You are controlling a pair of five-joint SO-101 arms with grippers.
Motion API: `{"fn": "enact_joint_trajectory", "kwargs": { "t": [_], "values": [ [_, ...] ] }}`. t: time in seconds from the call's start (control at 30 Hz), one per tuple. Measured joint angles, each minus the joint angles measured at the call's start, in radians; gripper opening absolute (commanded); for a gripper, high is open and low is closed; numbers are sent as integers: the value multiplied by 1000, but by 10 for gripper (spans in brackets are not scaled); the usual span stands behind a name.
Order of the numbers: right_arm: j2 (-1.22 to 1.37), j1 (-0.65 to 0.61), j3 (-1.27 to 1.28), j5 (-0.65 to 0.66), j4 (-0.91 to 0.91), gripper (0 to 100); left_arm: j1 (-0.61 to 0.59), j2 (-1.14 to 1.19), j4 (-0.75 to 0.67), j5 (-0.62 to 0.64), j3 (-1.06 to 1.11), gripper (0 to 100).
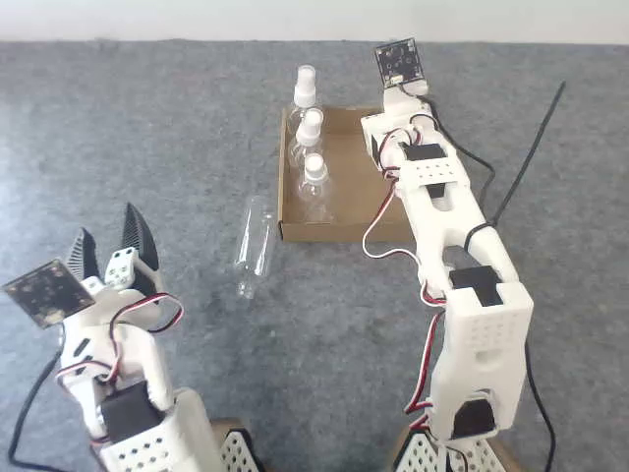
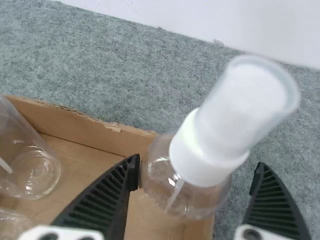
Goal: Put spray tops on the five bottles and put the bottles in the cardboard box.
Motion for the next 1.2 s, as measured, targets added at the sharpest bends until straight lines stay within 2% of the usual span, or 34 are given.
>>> {"fn": "enact_joint_trajectory", "kwargs": {
  "t": [0.5,0.67,1.2],
  "values": [
    [0,0,0,-6,92,309,0,0,0,0,0,214],
    [-2,0,0,-6,124,385,0,0,0,0,0,214],
    [-75,-37,2,-6,302,385,-37,0,0,0,0,214]
  ]
}}
